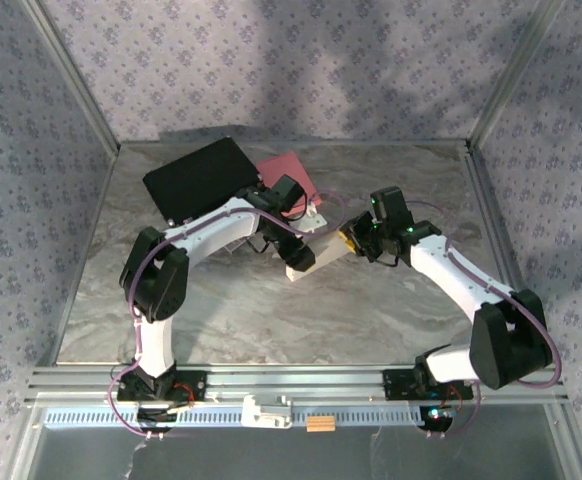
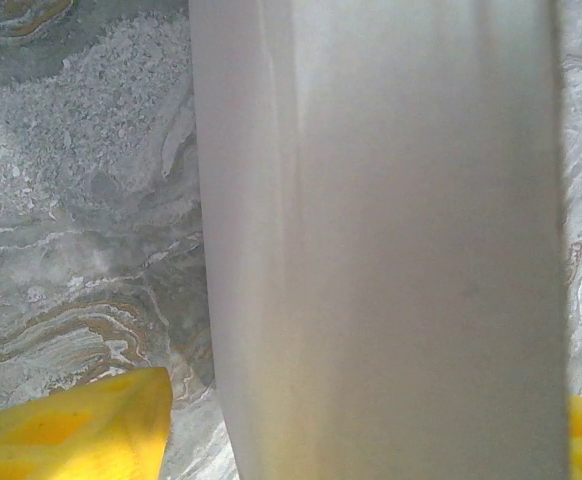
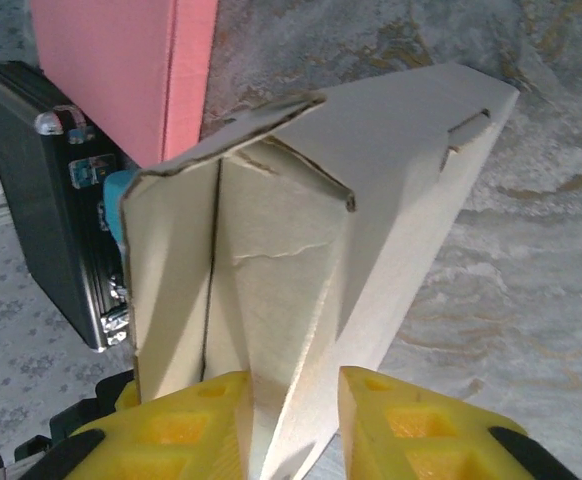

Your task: Fold the paper box

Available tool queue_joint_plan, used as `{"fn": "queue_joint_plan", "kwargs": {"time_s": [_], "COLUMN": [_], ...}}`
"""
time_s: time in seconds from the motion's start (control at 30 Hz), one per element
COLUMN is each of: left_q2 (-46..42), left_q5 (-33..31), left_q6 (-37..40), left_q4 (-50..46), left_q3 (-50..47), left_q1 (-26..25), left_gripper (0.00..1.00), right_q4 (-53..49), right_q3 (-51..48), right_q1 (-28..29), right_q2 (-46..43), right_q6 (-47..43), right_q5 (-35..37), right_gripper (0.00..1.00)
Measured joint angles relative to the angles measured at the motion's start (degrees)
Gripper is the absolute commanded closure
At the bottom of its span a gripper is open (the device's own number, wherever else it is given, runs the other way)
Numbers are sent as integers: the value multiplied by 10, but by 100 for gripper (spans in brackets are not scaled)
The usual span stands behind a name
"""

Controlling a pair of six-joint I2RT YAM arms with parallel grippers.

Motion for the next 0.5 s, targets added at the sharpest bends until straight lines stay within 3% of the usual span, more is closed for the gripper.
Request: {"fn": "queue_joint_plan", "kwargs": {"time_s": [0.27, 0.4, 0.5], "left_q2": [-1, -4, -11], "left_q5": [2, 2, 2], "left_q6": [52, 71, 85], "left_q4": [-20, -32, -36], "left_q3": [-1, -8, -16], "left_q1": [2, 8, 12], "left_gripper": [37, 38, 41], "right_q4": [-92, -146, -182], "right_q3": [40, 56, 97], "right_q1": [3, -10, -54], "right_q2": [-3, -45, -69], "right_q6": [12, -28, -102], "right_q5": [-13, -3, 9], "right_gripper": [52, 55, 56]}}
